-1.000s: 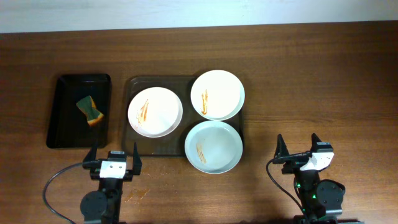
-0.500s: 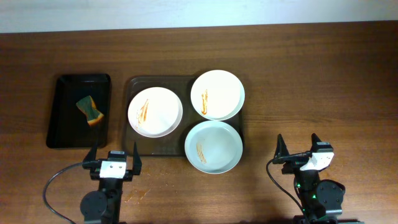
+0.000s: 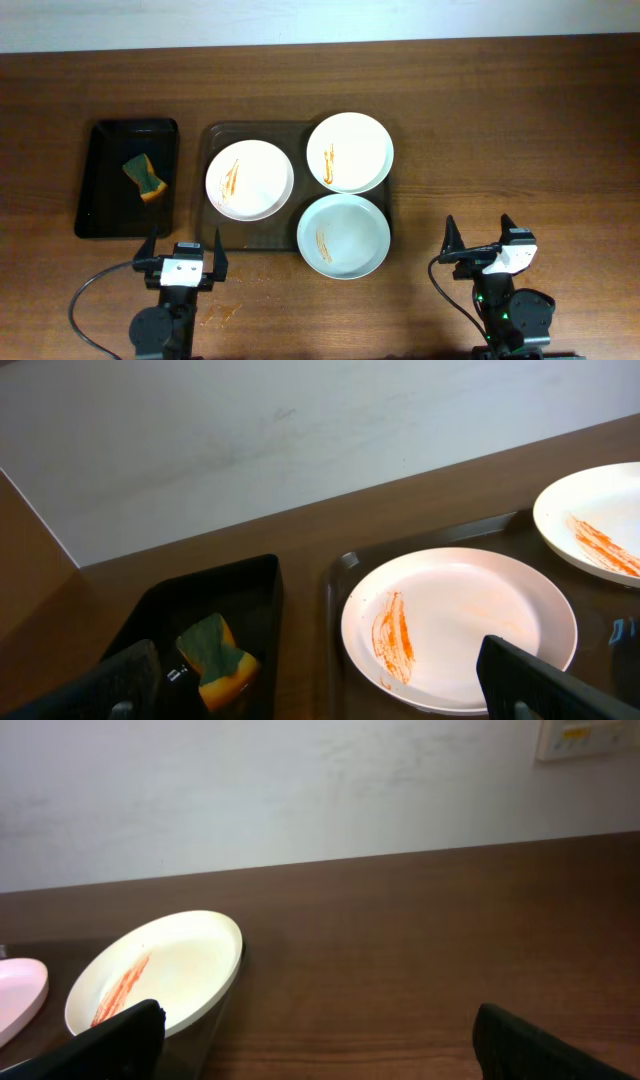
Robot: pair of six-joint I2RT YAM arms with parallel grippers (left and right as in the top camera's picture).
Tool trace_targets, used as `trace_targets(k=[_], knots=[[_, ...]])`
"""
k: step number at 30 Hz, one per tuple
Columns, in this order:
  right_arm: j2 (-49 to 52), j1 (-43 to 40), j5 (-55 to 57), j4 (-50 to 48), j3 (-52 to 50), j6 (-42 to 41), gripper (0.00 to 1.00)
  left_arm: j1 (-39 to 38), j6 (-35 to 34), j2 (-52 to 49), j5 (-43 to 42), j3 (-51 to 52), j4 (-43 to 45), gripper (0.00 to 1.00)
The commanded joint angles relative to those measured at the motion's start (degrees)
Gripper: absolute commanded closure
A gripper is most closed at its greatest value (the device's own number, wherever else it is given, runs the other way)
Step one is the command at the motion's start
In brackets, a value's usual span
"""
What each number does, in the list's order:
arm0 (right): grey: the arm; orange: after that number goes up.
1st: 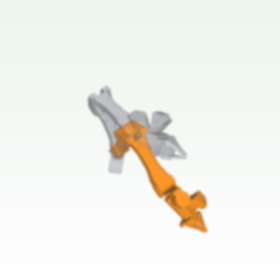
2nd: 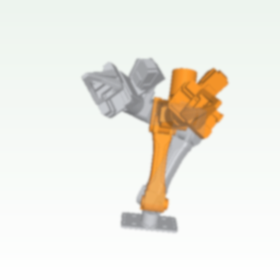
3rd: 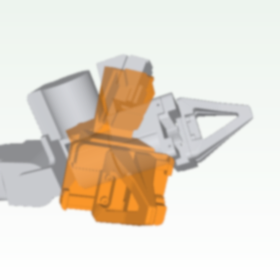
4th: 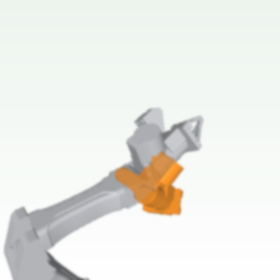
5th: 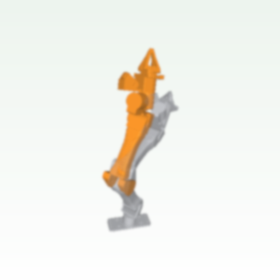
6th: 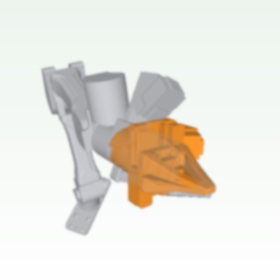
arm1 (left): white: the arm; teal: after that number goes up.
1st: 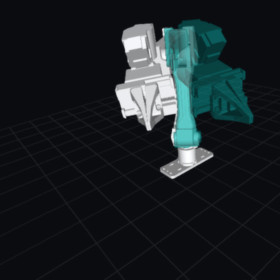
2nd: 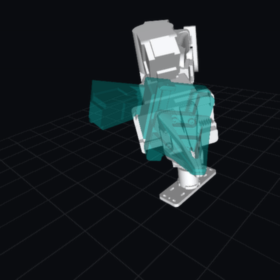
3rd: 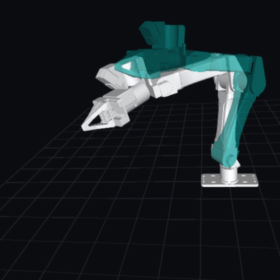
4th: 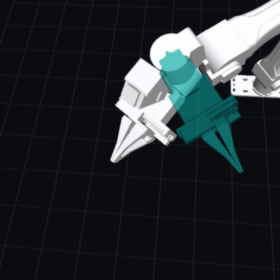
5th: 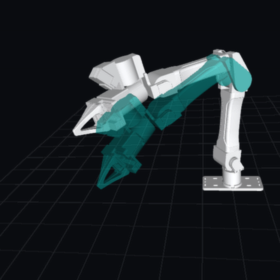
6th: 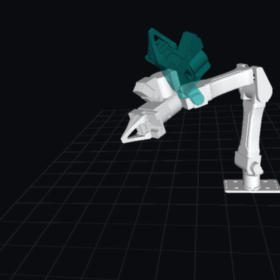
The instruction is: Clean dirty plates on tray and stack at the side
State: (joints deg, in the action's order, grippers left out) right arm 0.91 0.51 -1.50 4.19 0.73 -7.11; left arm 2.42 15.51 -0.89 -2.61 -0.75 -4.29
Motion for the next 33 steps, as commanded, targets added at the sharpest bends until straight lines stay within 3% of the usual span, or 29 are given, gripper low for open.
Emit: trace_targets(k=[1, 7, 11, 15, 19, 22, 27, 30, 33], knots=[[-0.39, -0.15, 0.7, -1.44, -0.42, 0.17, 0.02, 0.24, 0.85, 0.48, -0.63, 0.22, -0.15, 0.01], [-0.39, -0.15, -0.68, -1.62, -0.42, 0.17, 0.02, 0.24, 0.81, 0.48, -0.31, 0.22, 0.63, 0.01], [-0.37, -0.15, -3.5, -2.6, 0.5, 0.17, 0.02, 0.24, 0.85, 0.48, -7.13, 0.17, 7.56, 0.01], [0.26, -0.15, -4.42, -2.47, 5.27, 0.2, 0.02, 0.26, 0.83, 0.26, -6.82, -0.02, 15.52, 0.01], [6.56, -0.15, -4.28, -2.51, 11.58, 0.2, 0.02, 0.26, 0.85, -3.65, -6.58, -4.28, 15.87, 0.01], [14.93, -0.15, -4.31, -2.51, 17.49, 0.2, 0.02, 0.26, 0.85, -10.54, -5.35, -9.7, 15.8, 0.01], [36.04, -0.15, -5.64, -0.98, 33.33, 0.22, 0.01, 0.24, 0.9, -32.72, -6.67, -26.67, 12.31, 0.01], [48.65, -0.15, -7.13, 6.73, 45.38, 0.2, 0.02, 0.26, 5.25, -46.27, -8.37, -40.57, 3.13, 0.01], [58.88, -0.15, -7.15, 16.76, 56.43, 0.2, 0.02, 0.26, 5.31, -58.84, -9.09, -55.47, -9.07, 0.01]])
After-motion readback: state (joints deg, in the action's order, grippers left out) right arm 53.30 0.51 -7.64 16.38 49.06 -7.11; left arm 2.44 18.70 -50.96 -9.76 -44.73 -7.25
